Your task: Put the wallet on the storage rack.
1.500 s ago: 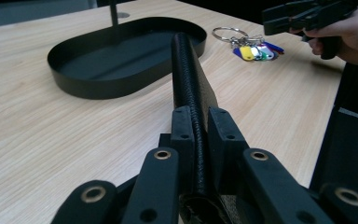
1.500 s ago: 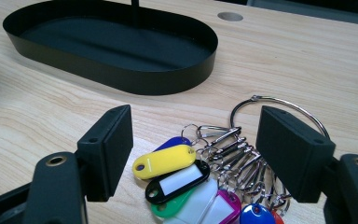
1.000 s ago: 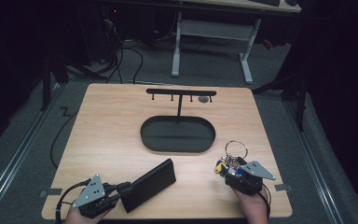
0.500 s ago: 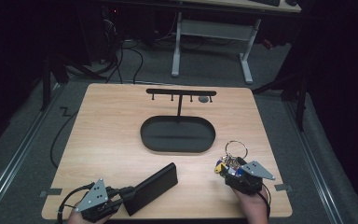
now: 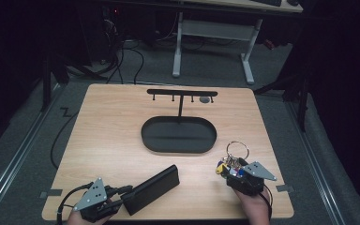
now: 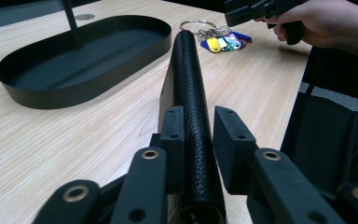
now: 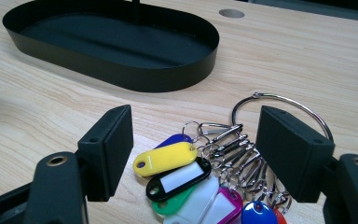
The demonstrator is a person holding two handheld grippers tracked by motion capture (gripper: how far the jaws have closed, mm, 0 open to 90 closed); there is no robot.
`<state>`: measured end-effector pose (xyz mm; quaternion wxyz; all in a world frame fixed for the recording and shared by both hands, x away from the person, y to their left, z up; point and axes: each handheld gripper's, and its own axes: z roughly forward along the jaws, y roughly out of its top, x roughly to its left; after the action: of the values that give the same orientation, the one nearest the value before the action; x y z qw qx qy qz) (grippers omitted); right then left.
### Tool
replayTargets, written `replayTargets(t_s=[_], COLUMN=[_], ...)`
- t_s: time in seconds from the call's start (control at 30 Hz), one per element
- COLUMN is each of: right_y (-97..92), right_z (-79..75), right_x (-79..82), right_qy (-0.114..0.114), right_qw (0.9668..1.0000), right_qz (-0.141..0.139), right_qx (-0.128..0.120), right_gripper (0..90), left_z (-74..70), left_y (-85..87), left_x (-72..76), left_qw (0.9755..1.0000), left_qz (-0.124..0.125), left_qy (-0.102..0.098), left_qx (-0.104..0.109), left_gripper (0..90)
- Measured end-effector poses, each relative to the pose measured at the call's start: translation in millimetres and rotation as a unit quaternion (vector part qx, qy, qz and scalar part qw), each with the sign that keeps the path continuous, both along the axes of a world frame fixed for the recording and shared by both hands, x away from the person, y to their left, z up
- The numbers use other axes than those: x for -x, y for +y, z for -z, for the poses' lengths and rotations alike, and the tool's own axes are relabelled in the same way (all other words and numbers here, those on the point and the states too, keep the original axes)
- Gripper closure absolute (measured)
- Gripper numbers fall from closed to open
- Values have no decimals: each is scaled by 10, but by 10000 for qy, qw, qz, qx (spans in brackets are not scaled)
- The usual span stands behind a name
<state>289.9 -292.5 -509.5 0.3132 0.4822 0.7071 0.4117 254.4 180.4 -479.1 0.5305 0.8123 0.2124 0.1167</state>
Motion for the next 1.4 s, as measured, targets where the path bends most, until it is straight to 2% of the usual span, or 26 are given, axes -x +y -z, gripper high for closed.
replayTargets(t_s=[0.17,0.3,0.37,0.47,0.53,0.67,0.83,0.97,1.03,1.1,1.23,1.4], right_y=[1,3,3,6,9,13,7,-1,-1,0,-1,-33], right_z=[2,4,5,5,6,13,14,15,16,16,16,10], right_x=[0,-2,-3,-3,-3,-8,-10,-8,-9,-9,-10,36], right_qy=[7,-1,7,17,22,31,31,41,37,41,69,26], right_qw=[10000,10000,10000,10000,10000,10000,10000,10000,10000,10000,10000,10000], right_qz=[4,-7,-3,-10,-12,-3,-12,-9,-6,-5,-5,54], right_qx=[-2,10,6,1,-2,-23,-33,-66,-68,-69,-64,-62], right_gripper=[275,275,275,275,275,275,275,275,275,275,275,275], left_z=[10,18,33,76,116,199,275,293,292,289,279,237], left_y=[-9,-7,-5,0,2,-29,-24,-2,-1,-1,-10,-61], left_x=[0,-15,-28,-68,-89,-125,-158,-171,-161,-150,-136,-124], left_qw=[10000,10000,9999,9997,9995,9990,9978,9966,9971,9981,9989,9993], left_qz=[-9,-38,-77,-149,-199,-131,17,107,104,46,101,76], left_qy=[-25,-1,17,144,191,420,657,787,724,600,447,361], left_qx=[11,75,78,110,129,40,44,206,190,116,19,-75], left_gripper=[655,536,517,427,399,380,461,560,575,628,696,723])
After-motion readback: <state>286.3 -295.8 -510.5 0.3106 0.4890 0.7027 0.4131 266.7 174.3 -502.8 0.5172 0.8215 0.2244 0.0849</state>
